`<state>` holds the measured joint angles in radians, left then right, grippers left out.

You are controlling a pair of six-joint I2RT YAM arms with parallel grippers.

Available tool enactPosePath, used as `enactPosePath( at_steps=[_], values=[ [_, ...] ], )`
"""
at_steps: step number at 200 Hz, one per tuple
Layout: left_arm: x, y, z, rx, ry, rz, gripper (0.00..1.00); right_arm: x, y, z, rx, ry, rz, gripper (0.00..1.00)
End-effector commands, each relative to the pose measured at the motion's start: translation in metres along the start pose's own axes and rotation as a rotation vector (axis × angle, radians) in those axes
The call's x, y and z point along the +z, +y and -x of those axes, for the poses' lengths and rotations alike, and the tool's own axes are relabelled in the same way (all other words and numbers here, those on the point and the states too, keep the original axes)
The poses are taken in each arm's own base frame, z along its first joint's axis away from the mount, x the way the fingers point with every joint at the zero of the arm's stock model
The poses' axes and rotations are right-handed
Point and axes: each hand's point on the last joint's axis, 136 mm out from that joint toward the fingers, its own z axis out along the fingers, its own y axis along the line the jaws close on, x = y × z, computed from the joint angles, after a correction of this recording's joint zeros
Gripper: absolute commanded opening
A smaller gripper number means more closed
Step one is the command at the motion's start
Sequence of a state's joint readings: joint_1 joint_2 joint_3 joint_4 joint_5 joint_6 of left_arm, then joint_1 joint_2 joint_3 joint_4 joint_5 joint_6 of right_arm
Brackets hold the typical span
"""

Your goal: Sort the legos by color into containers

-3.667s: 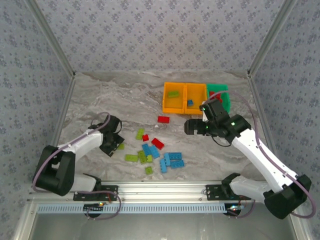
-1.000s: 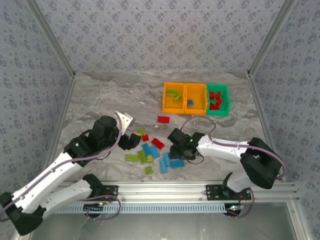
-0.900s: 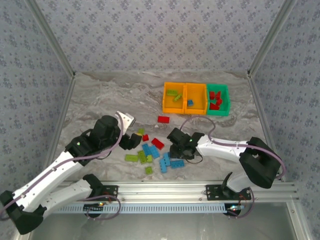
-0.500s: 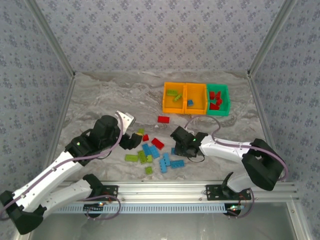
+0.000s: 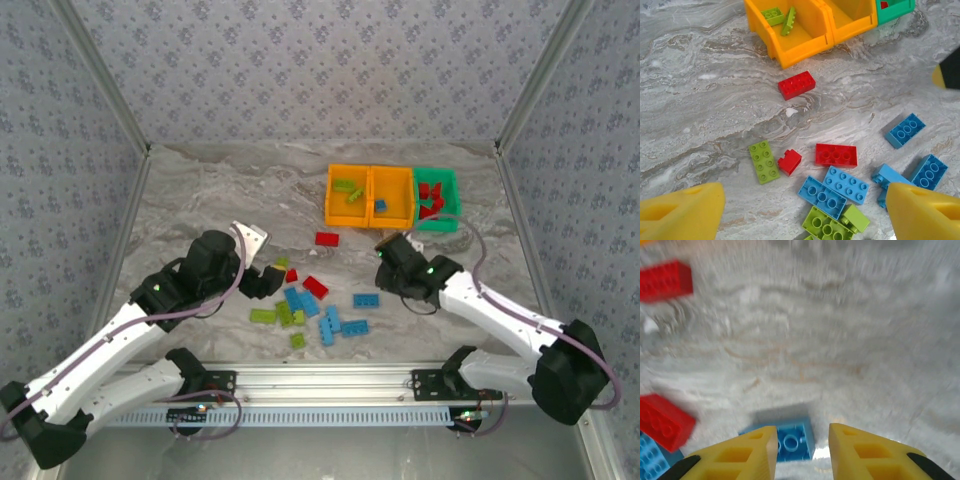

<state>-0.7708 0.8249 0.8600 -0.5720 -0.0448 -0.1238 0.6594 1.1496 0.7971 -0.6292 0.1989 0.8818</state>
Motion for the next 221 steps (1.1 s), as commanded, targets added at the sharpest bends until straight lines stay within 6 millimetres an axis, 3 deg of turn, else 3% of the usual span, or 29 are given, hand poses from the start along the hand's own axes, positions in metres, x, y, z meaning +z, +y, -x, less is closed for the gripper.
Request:
enactPosePath(
  at_steps=[1, 14, 31, 41, 112, 128, 150, 165, 191, 221],
  values=[
    [-0.002, -0.004, 0.008, -0.018, -0.032, -0.019, 0.84, -0.003, -0.003, 0.018, -0.076, 0.018, -0.029, 0.38],
    [-0.004, -0.003, 0.005, -0.027, -0.028, -0.017, 0.85, 0.004, 0.008, 0.004, -0.117, 0.095, 0.014, 0.5],
    [-0.003, -0.002, 0.0, -0.042, -0.026, -0.012, 0.87, 0.013, 0.025, -0.025, -0.17, 0.178, 0.067, 0.89],
    [-0.003, -0.001, -0.001, -0.05, -0.032, -0.01, 0.87, 0.017, 0.028, -0.037, -0.196, 0.201, 0.058, 1.0],
    [-0.004, 0.0, -0.002, -0.04, -0.02, -0.008, 0.9, 0.067, 0.024, -0.075, -0.243, 0.306, -0.052, 0.99],
    [-0.004, 0.0, -0.004, -0.039, -0.021, -0.005, 0.91, 0.076, 0.028, -0.083, -0.25, 0.338, -0.047, 0.9],
    [-0.006, -0.003, -0.002, -0.039, -0.028, -0.021, 0.92, 0.081, 0.025, -0.086, -0.241, 0.339, -0.085, 0.6],
    [-0.007, -0.007, -0.001, -0.036, -0.036, -0.049, 0.94, 0.076, 0.022, -0.08, -0.22, 0.319, -0.097, 0.5],
    [-0.014, -0.024, 0.009, -0.029, -0.078, -0.149, 0.99, 0.043, 0.025, -0.043, -0.191, 0.205, -0.077, 0.48],
    [-0.019, -0.045, 0.023, -0.091, -0.138, -0.278, 0.99, 0.006, 0.017, 0.066, -0.18, -0.048, -0.089, 0.48]
  ],
)
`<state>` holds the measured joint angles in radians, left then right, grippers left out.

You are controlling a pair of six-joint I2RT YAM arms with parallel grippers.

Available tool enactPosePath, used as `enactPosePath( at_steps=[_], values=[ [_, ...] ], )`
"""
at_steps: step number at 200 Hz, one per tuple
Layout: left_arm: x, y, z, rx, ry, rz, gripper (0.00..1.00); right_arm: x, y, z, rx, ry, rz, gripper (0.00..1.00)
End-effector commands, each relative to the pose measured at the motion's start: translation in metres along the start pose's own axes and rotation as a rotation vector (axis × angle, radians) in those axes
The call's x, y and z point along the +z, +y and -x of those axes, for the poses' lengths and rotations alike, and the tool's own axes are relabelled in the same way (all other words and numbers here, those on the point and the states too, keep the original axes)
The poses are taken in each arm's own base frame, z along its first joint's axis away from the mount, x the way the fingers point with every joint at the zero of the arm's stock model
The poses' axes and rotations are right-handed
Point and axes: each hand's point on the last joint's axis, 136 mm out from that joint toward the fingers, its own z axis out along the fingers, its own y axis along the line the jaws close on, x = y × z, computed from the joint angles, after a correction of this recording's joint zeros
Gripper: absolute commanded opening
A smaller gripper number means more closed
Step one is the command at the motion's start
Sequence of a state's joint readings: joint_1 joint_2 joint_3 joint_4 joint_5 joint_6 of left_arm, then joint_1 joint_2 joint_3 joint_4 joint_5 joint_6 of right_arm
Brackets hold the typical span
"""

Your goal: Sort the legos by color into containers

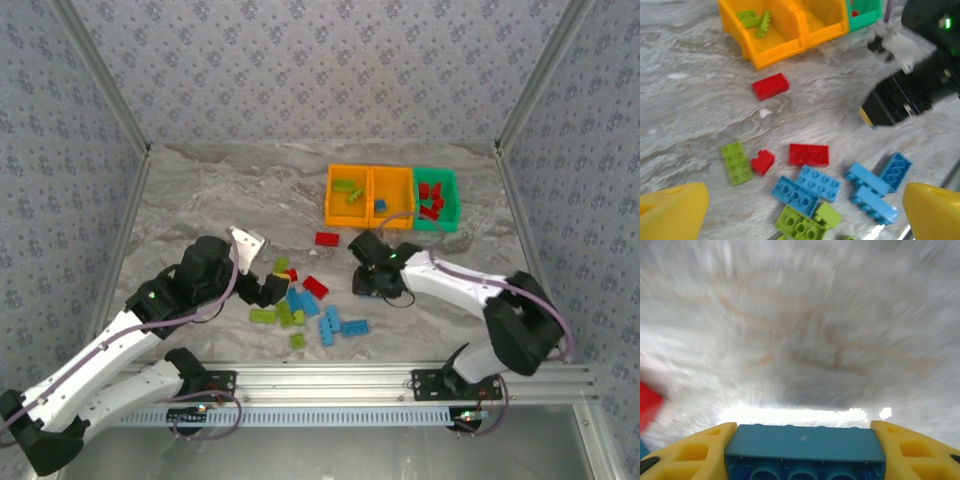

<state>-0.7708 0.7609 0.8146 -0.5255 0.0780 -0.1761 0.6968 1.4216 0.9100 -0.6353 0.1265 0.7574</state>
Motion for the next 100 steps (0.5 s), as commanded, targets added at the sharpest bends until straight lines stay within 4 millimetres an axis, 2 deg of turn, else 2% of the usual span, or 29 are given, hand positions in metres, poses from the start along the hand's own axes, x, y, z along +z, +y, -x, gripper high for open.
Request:
enactPosePath(
  at_steps=[1, 13, 20, 25, 48, 60, 76, 100],
  values=[
    [-0.006, -0.027, 0.023, -0.04, -0.094, -0.151, 0.99, -0.047, -0.025, 0.081, 0.007, -0.22, -0.056, 0.48],
    [-0.004, -0.032, 0.026, -0.072, -0.106, -0.177, 0.99, -0.056, -0.035, 0.125, 0.01, -0.304, -0.075, 0.48],
    [-0.002, -0.032, 0.025, -0.091, -0.104, -0.182, 0.99, -0.05, -0.041, 0.143, 0.006, -0.312, -0.098, 0.48],
    [0.0, -0.032, 0.025, -0.102, -0.1, -0.181, 0.99, -0.055, -0.04, 0.168, 0.02, -0.355, -0.089, 0.48],
    [0.003, -0.028, 0.015, -0.147, -0.052, -0.152, 0.99, -0.031, -0.04, 0.224, 0.047, -0.334, -0.072, 0.51],
    [0.003, -0.019, 0.008, -0.181, -0.026, -0.095, 0.99, -0.015, -0.038, 0.247, 0.062, -0.316, -0.063, 0.56],
    [0.003, 0.006, -0.007, -0.235, 0.014, 0.047, 0.99, 0.003, -0.036, 0.261, 0.048, -0.26, -0.08, 0.62],
    [0.002, 0.032, -0.028, -0.297, 0.073, 0.204, 0.99, 0.009, -0.037, 0.277, 0.054, -0.232, -0.094, 0.73]
  ],
)
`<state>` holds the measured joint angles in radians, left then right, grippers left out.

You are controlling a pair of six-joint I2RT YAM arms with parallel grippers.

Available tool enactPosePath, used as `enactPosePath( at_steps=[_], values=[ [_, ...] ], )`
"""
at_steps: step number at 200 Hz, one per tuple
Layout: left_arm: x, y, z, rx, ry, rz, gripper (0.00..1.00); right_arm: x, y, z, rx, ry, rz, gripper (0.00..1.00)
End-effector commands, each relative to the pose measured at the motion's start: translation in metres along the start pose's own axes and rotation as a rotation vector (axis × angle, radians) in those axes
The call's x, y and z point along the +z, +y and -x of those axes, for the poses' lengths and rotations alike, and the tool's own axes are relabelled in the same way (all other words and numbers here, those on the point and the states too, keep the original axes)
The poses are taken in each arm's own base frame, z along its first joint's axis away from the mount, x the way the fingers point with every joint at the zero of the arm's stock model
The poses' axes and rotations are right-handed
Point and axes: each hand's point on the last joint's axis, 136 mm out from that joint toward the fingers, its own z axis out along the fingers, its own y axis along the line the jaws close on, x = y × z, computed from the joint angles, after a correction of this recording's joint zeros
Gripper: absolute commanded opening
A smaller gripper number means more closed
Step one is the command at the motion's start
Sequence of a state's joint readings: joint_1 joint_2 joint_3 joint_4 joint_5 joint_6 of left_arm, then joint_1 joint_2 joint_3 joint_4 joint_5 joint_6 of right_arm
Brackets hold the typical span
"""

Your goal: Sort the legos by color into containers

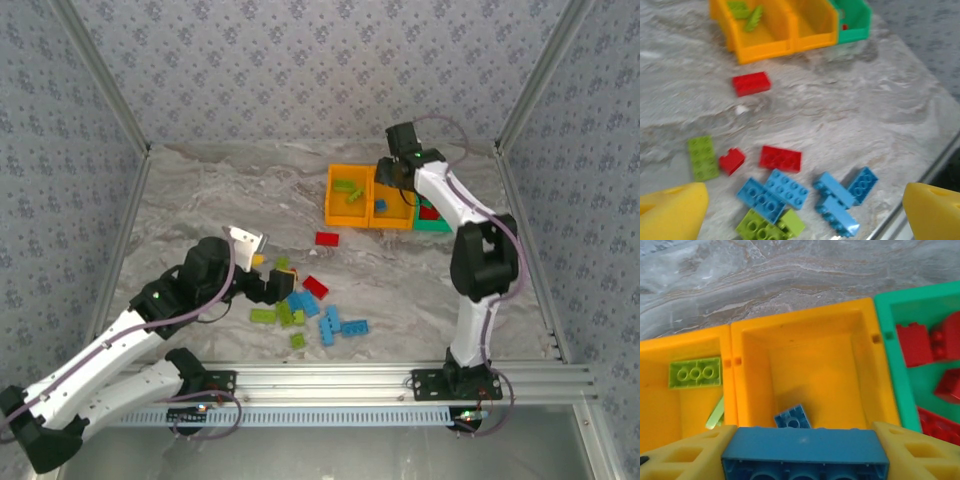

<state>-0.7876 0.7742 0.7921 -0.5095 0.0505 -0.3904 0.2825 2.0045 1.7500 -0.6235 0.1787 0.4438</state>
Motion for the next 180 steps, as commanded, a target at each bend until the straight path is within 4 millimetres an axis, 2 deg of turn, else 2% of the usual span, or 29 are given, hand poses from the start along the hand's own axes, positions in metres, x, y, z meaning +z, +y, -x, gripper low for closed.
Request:
enactPosePath(
  at_steps=[1, 28, 46, 62, 73, 88, 104, 119, 139, 154, 166, 180],
  values=[
    [-0.005, 0.034, -0.015, -0.095, 0.04, 0.192, 0.99, -0.002, 0.0, 0.002, -0.045, 0.07, -0.009, 0.74],
    [0.002, 0.05, -0.022, -0.195, 0.05, 0.276, 0.99, -0.024, 0.0, 0.012, -0.05, 0.05, 0.004, 0.85],
    [0.011, 0.061, -0.024, -0.258, 0.064, 0.343, 0.99, -0.052, -0.001, 0.015, -0.052, 0.026, 0.025, 0.88],
    [0.024, 0.071, -0.023, -0.296, 0.09, 0.39, 0.99, -0.084, 0.003, 0.006, -0.062, 0.022, 0.077, 0.9],
    [0.036, 0.077, -0.022, -0.314, 0.117, 0.404, 0.99, -0.106, 0.011, -0.01, -0.086, 0.029, 0.137, 0.91],
    [0.056, 0.088, -0.021, -0.343, 0.17, 0.414, 0.99, -0.147, 0.028, -0.034, -0.134, 0.009, 0.252, 0.93],
    [0.079, 0.102, -0.021, -0.361, 0.222, 0.429, 0.98, -0.178, 0.047, -0.067, -0.193, 0.028, 0.363, 0.96],
    [0.1, 0.112, -0.023, -0.338, 0.281, 0.457, 0.95, -0.204, 0.061, -0.108, -0.28, 0.085, 0.43, 0.97],
    [0.127, 0.114, -0.026, -0.32, 0.349, 0.439, 0.95, -0.224, 0.068, -0.152, -0.378, 0.16, 0.444, 0.98],
    [0.145, 0.117, -0.03, -0.325, 0.382, 0.44, 0.94, -0.232, 0.073, -0.177, -0.4, 0.204, 0.473, 0.99],
    [0.154, 0.125, -0.033, -0.327, 0.403, 0.473, 0.91, -0.236, 0.076, -0.189, -0.396, 0.227, 0.5, 0.99],
    [0.161, 0.135, -0.038, -0.328, 0.426, 0.503, 0.84, -0.236, 0.074, -0.192, -0.391, 0.225, 0.489, 1.0]
  ],
)
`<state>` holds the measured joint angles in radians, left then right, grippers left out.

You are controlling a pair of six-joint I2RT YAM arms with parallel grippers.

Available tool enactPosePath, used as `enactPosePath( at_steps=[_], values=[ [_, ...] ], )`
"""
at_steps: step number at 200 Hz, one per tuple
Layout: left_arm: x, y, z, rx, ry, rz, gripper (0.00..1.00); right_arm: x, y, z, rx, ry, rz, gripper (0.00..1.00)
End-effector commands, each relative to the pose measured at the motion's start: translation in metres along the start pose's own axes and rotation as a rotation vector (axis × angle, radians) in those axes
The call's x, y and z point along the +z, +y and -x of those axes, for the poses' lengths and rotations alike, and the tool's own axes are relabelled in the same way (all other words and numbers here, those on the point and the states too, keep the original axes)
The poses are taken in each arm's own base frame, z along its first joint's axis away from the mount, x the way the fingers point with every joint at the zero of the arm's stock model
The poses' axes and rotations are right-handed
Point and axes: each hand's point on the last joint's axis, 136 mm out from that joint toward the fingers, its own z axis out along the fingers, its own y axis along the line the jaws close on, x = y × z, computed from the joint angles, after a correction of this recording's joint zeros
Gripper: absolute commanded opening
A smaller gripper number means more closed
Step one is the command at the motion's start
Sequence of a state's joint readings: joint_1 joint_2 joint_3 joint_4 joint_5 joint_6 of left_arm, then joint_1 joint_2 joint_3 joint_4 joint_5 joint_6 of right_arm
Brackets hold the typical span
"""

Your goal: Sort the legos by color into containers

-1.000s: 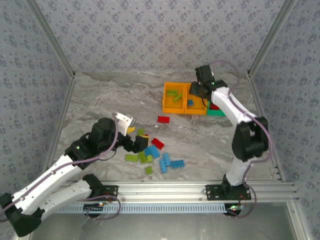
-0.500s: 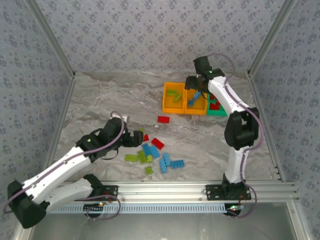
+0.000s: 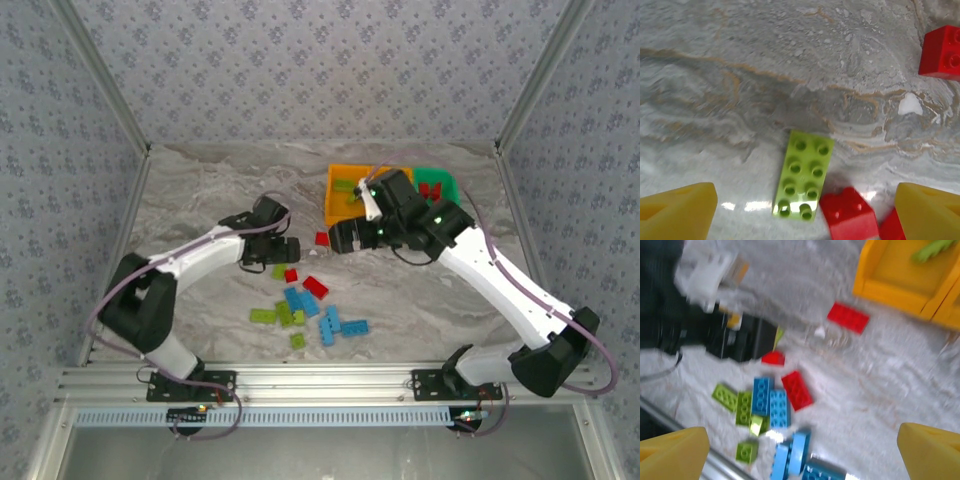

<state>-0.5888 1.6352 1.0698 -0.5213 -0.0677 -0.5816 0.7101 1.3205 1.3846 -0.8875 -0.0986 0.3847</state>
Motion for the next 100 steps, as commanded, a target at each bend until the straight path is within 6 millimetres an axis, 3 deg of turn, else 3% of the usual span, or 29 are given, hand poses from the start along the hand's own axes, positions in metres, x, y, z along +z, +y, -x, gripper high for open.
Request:
enactPosePath(
  at_steps=[1, 52, 78, 100],
  values=[
    [0.011, -0.001, 0.011, 0.007, 0.012, 0.011, 0.84, 0.0, -0.002, -0.024, 0.032, 0.071, -0.009, 1.0],
    [0.048, 0.003, -0.012, 0.018, 0.141, 0.004, 0.68, 0.0, -0.007, -0.022, 0.058, 0.05, -0.043, 1.0],
    [0.056, 0.002, -0.023, 0.017, 0.168, -0.027, 0.63, 0.005, -0.004, -0.027, 0.061, 0.067, -0.03, 1.0],
    [0.059, 0.007, -0.033, 0.016, 0.183, -0.02, 0.5, 0.011, -0.004, -0.034, 0.062, 0.099, -0.036, 1.0]
  ],
)
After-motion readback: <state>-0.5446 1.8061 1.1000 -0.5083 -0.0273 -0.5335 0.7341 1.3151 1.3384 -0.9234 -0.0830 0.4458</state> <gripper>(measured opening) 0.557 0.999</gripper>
